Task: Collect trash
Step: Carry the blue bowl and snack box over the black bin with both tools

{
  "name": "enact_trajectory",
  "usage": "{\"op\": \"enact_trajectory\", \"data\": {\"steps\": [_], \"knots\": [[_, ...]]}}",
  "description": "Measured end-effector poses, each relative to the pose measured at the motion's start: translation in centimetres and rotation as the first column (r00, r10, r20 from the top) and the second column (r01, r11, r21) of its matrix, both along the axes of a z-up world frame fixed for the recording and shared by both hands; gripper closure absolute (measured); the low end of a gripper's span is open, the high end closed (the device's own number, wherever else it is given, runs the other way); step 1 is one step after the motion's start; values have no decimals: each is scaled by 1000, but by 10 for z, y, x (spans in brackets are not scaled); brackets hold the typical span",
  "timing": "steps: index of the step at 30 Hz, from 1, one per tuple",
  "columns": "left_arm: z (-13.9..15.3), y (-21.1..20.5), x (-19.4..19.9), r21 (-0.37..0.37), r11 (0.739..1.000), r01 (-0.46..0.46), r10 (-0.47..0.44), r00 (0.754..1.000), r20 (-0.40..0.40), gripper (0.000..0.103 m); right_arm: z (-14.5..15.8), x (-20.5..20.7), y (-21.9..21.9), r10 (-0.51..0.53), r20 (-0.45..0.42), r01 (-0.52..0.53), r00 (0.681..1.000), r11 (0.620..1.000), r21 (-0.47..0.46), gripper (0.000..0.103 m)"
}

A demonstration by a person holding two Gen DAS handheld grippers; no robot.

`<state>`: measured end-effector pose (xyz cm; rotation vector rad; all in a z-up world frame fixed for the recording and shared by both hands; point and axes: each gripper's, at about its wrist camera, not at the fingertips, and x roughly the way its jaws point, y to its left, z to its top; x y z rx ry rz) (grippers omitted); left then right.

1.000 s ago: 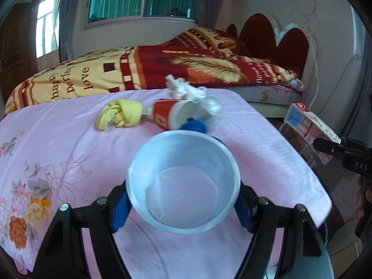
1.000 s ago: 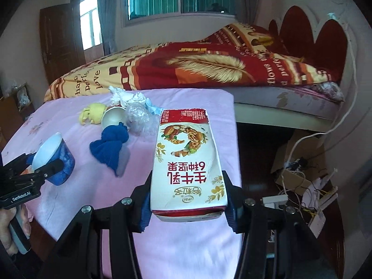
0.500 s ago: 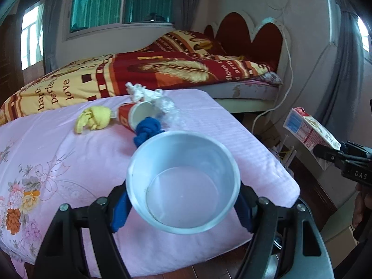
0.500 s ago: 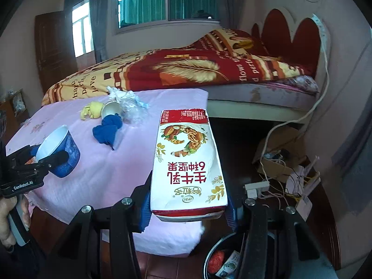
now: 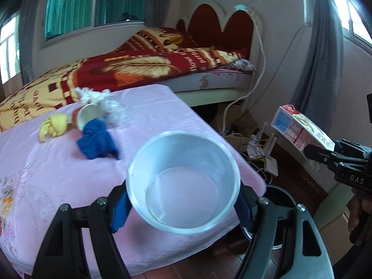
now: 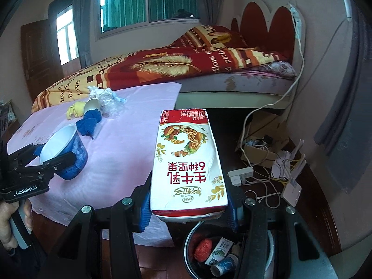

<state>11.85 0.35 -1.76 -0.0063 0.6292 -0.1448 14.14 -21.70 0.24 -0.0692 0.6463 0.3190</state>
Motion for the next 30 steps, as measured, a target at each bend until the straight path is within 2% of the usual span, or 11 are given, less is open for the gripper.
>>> {"op": "enact_trajectory", "data": {"steps": [13, 22, 30], "knots": [[-9, -67, 3, 10, 991, 133, -132, 991, -20, 27, -22, -16, -66, -103, -39, 103, 994, 995, -4, 50], [-22, -120, 2, 20, 970, 242, -241, 970, -42, 27, -44, -27, -113, -168, -79, 168, 983, 986, -7, 50], [-38, -152, 2, 22, 951, 308, -305, 949, -81, 27, -59, -34, -134, -181, -99, 180, 978, 983, -19, 50]]}}
